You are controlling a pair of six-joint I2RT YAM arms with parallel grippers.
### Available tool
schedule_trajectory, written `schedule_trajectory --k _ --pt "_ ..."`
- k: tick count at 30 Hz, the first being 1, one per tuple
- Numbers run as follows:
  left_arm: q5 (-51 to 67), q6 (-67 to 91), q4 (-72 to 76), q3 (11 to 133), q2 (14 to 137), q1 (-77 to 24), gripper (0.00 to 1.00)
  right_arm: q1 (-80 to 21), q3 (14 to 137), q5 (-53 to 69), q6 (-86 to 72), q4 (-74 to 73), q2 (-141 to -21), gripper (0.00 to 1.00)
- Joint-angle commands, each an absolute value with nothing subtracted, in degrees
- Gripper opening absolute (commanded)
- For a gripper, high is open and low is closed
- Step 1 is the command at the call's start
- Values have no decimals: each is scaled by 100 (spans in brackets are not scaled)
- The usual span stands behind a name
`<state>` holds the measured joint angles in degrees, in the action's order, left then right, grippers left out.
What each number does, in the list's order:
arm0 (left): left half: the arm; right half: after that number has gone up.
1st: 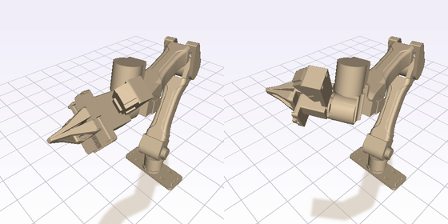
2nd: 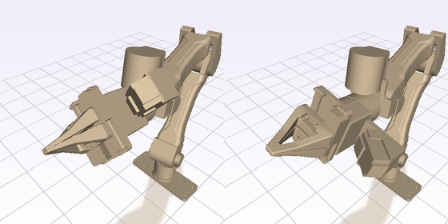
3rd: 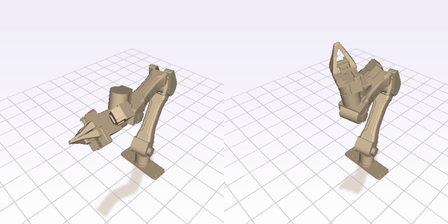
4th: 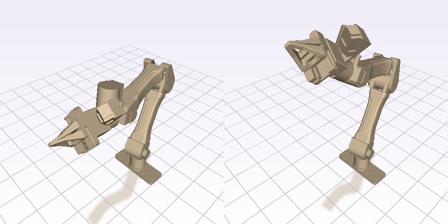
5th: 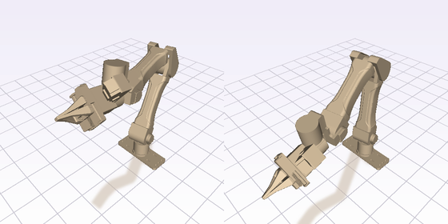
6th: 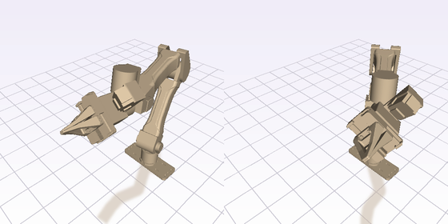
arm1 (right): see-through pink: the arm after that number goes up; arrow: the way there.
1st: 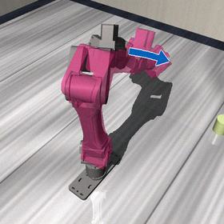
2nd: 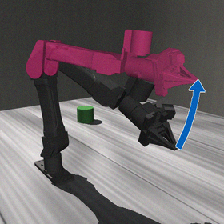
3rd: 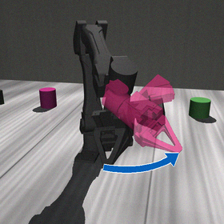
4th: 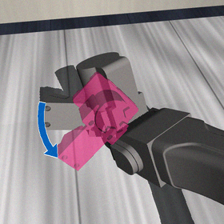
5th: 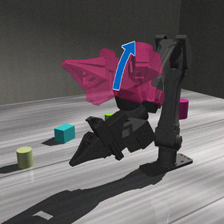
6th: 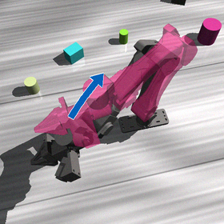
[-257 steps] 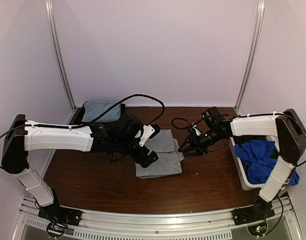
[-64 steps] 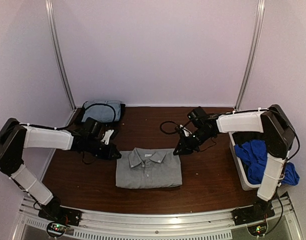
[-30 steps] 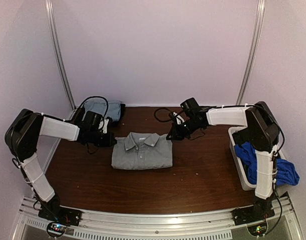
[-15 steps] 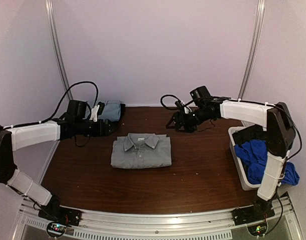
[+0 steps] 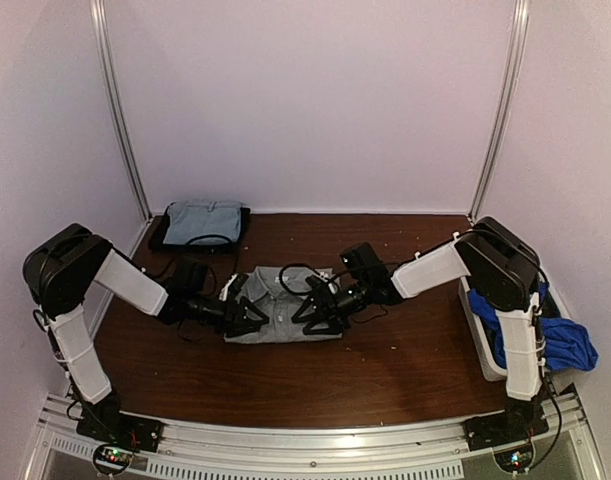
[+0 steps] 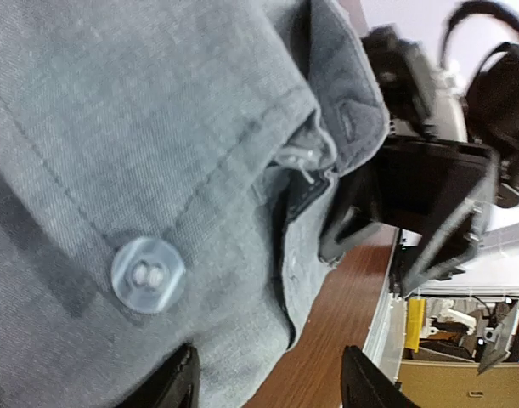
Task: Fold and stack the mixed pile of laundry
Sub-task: Smooth out the square-folded shirt at the center of the board.
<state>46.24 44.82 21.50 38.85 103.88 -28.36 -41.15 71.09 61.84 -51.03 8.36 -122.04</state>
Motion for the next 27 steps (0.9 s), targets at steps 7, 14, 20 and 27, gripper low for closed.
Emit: schedule_trajectory --k 7,14,20,27 --pt "4715 4999 3273 3121 10307 -2309 61 -3261 6448 5843 -4845 469 -12510 55" --pt "3089 4012 501 3270 7653 -1703 89 -3332 7406 4443 -2660 -1921 -11383 52" --pt "2643 4212 -517 3510 7240 -994 98 -4247 8890 3166 -1465 -2917 -11242 51" --pt "2104 4158 -1559 3937 7471 -885 98 -5402 10544 2134 -662 -3701 -12332 43"
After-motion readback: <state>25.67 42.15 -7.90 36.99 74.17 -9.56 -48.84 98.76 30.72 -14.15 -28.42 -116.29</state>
